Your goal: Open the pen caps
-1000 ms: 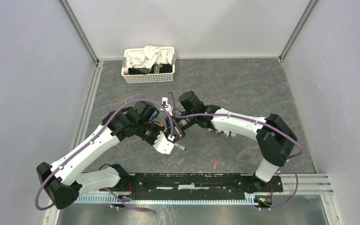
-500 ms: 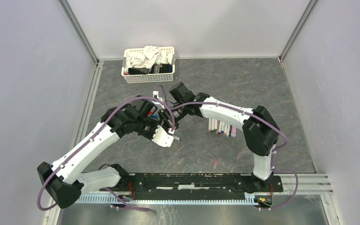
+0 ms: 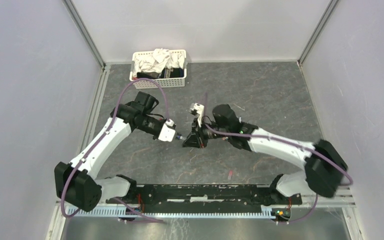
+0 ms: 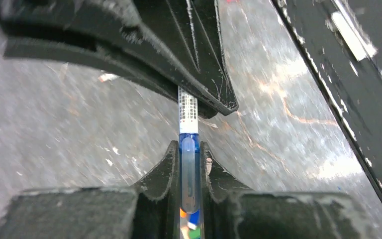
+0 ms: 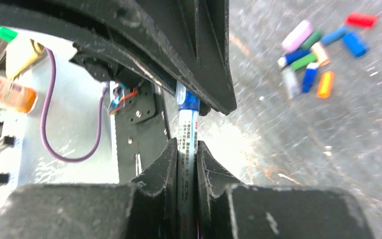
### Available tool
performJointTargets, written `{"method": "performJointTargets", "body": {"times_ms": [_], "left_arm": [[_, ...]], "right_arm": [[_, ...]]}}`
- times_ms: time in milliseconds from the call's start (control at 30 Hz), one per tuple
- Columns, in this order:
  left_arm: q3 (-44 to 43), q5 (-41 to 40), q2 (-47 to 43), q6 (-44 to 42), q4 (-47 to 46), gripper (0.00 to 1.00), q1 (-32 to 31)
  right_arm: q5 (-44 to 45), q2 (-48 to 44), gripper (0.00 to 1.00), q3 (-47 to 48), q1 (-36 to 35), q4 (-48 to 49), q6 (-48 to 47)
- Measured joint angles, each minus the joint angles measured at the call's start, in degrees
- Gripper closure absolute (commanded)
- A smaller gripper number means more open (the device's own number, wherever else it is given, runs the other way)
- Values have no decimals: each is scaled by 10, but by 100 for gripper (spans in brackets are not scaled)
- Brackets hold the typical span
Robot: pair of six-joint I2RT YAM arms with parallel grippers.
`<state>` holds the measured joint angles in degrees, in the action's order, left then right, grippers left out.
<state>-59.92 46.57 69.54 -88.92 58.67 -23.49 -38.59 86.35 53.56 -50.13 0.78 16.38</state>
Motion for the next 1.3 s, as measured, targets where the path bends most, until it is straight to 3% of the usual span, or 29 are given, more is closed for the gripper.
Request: {"method": "performJointTargets", "body": {"times_ms": [67,400,433,500,567,800,1000,1300], "left_arm": [[-26,75,11,-14,14,98,20],[-59,-43,-22,43,31,98,-52],[-59,-49,-27,46,33,98,-53],[-59,-63,-39,54,36,98,-53],[-57,-86,-50,56,40,98,-53],[-40,-177,-82,71,72,98,-53],[-32,-211,-85,80,68,98,-64],[-16,-217,-95,80,57,98,-82]], "right_arm": [[42,-83,100,-53,4,52,7],[-13,-60,100,2,10,-11,-7],[-19,-55,93,11,10,-18,-7],[-32,-39,70,32,10,-33,-8],[-50,-25,59,55,10,-64,-17],[-117,27,58,76,21,-197,-11],[-168,70,50,122,19,-210,14],[-219,129,51,187,13,-171,62]]}}
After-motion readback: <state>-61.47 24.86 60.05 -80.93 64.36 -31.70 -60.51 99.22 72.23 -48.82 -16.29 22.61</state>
